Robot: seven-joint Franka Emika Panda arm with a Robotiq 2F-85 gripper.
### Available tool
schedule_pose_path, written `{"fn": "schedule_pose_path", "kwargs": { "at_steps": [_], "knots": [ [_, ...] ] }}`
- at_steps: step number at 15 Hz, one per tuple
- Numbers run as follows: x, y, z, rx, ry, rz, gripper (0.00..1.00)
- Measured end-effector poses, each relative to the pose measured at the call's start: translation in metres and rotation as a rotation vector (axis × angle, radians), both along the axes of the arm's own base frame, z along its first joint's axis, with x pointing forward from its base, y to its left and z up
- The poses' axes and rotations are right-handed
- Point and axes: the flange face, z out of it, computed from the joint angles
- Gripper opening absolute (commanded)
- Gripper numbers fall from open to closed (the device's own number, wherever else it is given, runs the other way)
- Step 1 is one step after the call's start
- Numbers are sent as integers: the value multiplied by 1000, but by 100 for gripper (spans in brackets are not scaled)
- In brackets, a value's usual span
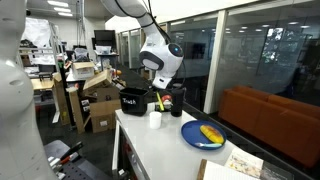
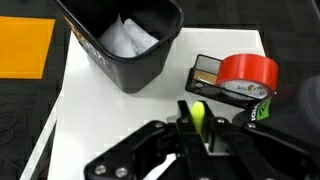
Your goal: Remove the pen from the cup and put it on the table
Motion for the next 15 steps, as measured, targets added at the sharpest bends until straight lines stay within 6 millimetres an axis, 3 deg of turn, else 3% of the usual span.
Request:
{"fn": "schedule_pose_path", "kwargs": {
  "at_steps": [5, 15],
  "knots": [
    [-25, -19, 20, -38, -9, 5, 3],
    [-64, -37, -16, -260, 132, 66, 3]
  ]
}}
